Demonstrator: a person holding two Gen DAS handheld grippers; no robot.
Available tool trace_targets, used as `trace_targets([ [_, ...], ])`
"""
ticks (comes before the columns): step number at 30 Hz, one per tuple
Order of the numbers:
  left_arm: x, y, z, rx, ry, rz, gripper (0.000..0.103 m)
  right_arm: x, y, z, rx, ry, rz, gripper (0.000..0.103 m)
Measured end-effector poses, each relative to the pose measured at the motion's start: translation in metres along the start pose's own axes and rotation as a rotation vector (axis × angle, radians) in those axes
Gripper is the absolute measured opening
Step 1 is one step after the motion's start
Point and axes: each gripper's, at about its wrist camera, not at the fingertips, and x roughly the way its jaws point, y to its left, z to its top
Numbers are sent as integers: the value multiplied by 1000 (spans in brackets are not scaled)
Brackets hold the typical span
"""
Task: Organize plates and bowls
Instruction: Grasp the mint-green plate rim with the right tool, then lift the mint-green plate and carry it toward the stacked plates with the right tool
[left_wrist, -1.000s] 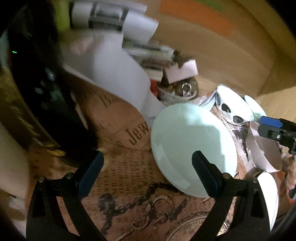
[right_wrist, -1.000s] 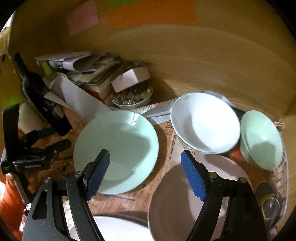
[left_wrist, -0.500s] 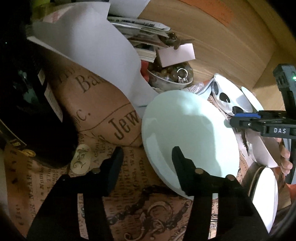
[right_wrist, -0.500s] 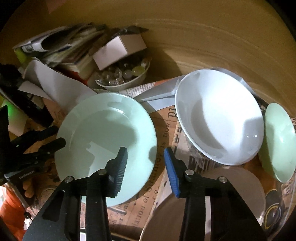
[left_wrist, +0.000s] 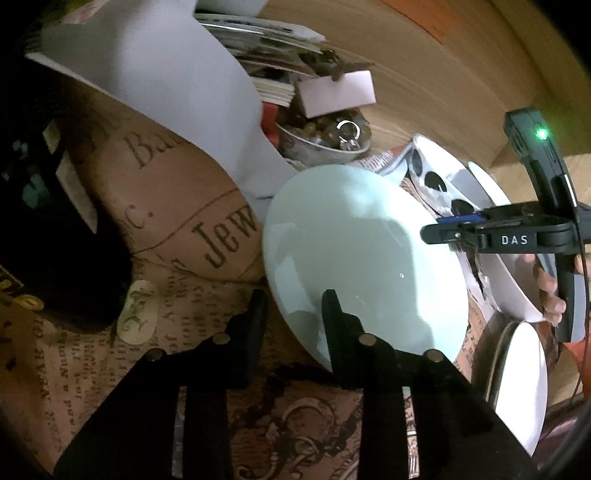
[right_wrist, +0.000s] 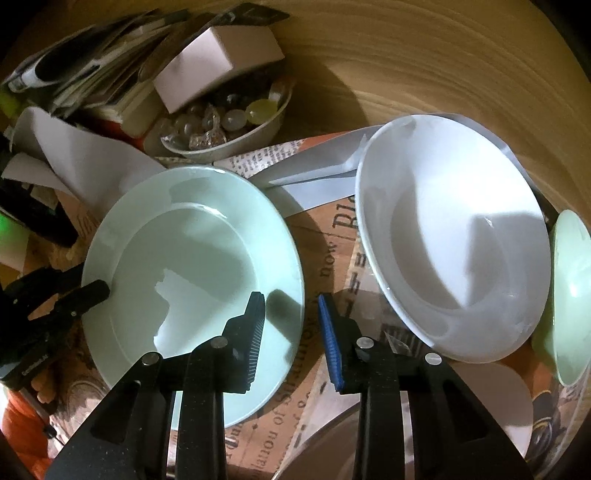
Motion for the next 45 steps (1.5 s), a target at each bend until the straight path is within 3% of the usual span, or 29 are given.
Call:
trace_targets([
  [6, 4, -10, -1, 36, 17, -10, 30, 4, 14, 3, -41, 11, -9, 27],
  [12, 4, -4, 0, -2, 28, -26, 30, 0, 12, 5, -40, 12, 24, 22],
  [18, -4, 5, -5, -9, 26, 7, 25, 1, 23, -1, -77, 25, 63, 22],
  [23, -6, 6, -7, 4, 29, 11, 24, 13, 34, 1, -106, 42, 30, 22],
  [30, -4, 6, -4, 5, 40, -15, 28, 32, 41, 12, -116, 48, 18, 28],
  [36, -4, -1, -6, 31, 32, 1, 32, 37, 42, 15, -108, 26, 11, 24],
  [45, -16, -6, -9, 15, 8, -20, 32, -4, 34, -7, -87, -45, -17, 23],
])
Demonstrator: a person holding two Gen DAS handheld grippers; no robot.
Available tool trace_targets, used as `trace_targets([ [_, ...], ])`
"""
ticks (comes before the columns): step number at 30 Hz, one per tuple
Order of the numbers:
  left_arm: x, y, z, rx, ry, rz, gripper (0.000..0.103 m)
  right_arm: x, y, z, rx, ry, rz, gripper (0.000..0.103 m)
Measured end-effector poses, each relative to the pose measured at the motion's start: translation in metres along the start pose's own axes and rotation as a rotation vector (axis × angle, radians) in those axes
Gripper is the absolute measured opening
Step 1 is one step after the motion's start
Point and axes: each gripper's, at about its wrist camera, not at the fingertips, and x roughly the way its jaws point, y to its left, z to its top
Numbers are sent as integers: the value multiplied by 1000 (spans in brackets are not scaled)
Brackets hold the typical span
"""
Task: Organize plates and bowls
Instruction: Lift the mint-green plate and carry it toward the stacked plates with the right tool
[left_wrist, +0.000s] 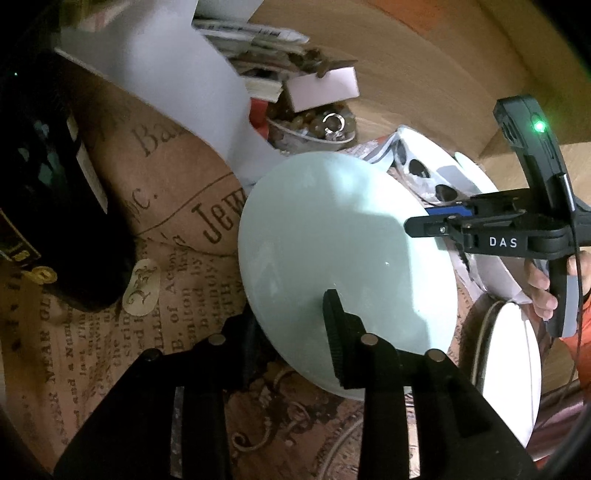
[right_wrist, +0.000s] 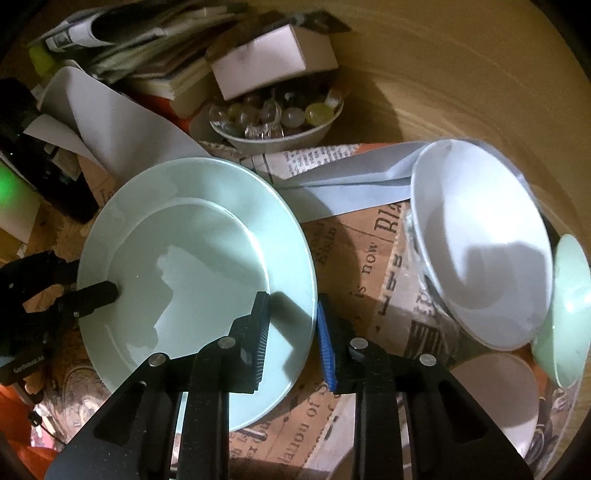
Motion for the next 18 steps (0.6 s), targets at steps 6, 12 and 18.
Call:
trace_targets([
  [6, -26, -6, 0, -1, -68, -10, 32, -33, 3, -10, 9, -58, 8, 23],
  [12, -52, -9, 0, -9, -124, -20, 32, -64, 9, -25, 9, -132, 15, 23],
  [18, -73, -21, -6, 16, -163, -17, 32, -89, 13, -43, 29, -183, 33, 23],
])
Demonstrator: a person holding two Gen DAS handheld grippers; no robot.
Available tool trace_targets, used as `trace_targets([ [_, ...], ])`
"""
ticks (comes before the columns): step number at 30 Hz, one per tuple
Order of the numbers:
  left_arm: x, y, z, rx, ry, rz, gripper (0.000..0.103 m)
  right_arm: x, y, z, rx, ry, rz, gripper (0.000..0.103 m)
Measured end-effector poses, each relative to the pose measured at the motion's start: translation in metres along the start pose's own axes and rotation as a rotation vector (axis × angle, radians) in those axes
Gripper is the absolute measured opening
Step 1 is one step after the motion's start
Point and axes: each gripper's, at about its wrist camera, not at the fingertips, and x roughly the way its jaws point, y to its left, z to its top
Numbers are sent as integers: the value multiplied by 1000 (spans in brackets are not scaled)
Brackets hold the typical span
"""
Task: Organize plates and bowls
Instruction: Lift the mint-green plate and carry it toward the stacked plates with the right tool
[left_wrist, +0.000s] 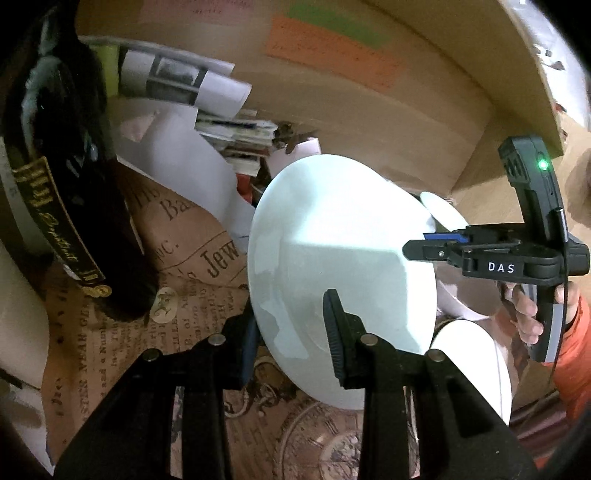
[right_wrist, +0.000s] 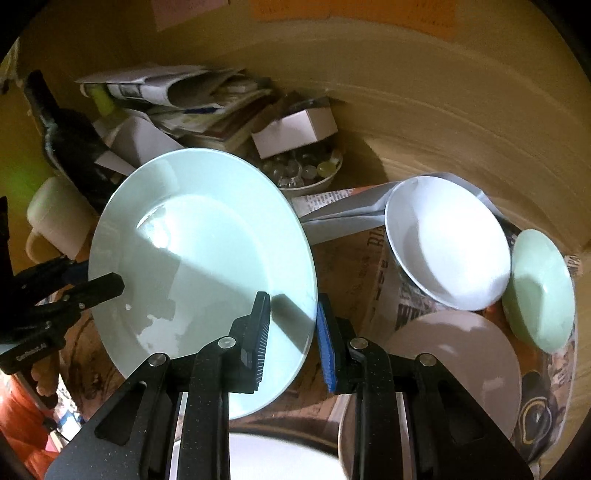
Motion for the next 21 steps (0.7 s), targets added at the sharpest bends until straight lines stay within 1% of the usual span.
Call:
trace_targets([
  [5, -13, -9, -6, 13, -11, 0, 32, -20, 7, -11, 6, -30, -1, 23],
  [6, -15, -12, -7, 14, -11, -2, 32, -14, 5, -11, 9, -34, 2, 23],
  [11, -23, -25, -14, 27, -14, -8, 32, -32, 6, -29, 14, -63, -9, 23],
  [21, -33, -51, -30, 69, -9, -33, 32, -51, -3, -57, 50, -94, -13, 23],
])
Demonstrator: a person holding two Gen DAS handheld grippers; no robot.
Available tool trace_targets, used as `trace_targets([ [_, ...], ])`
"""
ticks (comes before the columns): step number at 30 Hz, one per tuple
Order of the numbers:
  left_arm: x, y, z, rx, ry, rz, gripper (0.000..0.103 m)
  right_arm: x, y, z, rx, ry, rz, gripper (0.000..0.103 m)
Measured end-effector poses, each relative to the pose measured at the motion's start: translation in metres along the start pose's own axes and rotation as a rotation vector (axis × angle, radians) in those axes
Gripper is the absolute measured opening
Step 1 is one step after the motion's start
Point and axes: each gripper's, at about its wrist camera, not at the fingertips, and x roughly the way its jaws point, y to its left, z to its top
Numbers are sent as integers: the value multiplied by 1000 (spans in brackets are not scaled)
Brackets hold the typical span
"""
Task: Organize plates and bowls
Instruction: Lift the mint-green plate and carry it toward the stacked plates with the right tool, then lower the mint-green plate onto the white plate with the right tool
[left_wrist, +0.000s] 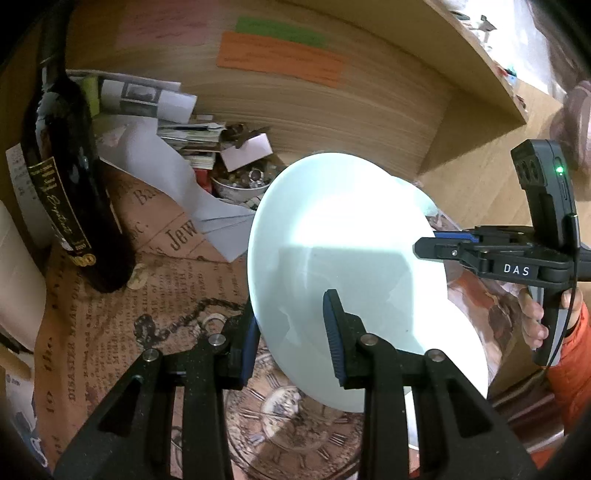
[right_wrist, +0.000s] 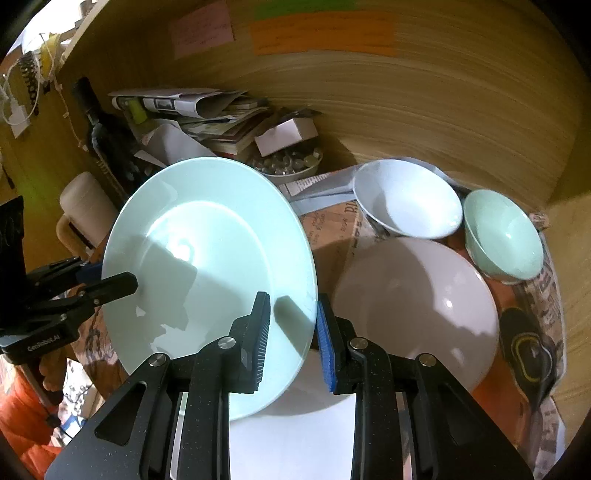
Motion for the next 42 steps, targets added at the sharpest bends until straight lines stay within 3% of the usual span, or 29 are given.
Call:
trace_targets([
  [23, -9, -54, -32, 67, 45, -26, 32, -37, -20, -69, 81, -23, -24, 23],
  [42, 16, -76, -59, 109, 124, -1, 32, -34, -32, -104, 122, 8, -19, 23],
])
